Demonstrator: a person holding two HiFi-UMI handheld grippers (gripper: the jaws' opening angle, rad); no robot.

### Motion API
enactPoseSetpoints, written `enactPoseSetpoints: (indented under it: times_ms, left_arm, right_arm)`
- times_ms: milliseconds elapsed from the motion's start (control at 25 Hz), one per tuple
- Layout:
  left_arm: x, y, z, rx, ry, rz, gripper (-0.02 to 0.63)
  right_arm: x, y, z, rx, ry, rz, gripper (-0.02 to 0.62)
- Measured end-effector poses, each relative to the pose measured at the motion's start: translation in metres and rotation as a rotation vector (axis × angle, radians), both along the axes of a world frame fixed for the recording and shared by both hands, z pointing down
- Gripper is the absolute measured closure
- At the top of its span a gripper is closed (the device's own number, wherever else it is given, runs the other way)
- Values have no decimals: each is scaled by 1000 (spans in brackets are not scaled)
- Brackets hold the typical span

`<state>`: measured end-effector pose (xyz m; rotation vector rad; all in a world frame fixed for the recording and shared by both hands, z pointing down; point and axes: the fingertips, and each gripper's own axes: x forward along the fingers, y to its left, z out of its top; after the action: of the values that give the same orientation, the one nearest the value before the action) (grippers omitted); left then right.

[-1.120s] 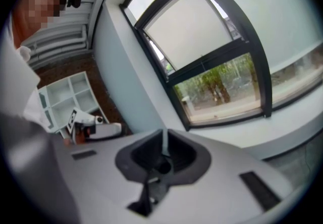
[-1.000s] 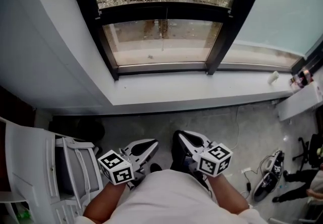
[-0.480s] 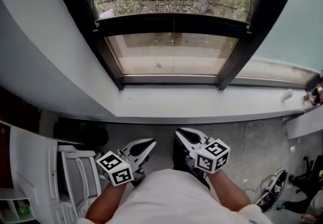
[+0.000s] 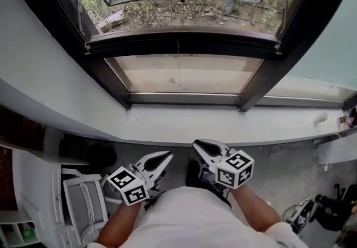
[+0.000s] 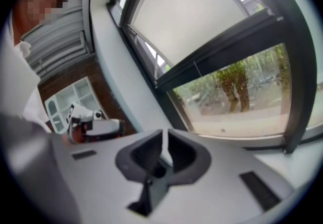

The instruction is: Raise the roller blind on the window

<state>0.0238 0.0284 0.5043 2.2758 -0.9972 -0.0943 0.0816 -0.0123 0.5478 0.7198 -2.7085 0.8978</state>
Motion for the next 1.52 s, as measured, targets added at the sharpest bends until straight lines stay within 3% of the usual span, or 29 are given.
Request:
enactPoseSetpoints:
  times_ms: [360, 680, 880, 1520]
  left_arm:
    - [1, -45, 0, 11, -8, -17, 581]
    - [-13, -71, -5, 32, 0, 47, 581]
    - [-31, -83, -12, 46, -13, 100, 581]
    - [-79, -112, -16, 99, -96, 104, 581]
  right_arm:
    - [6, -42, -3, 13, 6, -15, 569]
    - [-4, -63, -11, 55, 40, 51, 569]
    - [-16, -71, -17, 56, 42, 108, 569]
    - [-36, -93, -25, 101, 96, 158, 569]
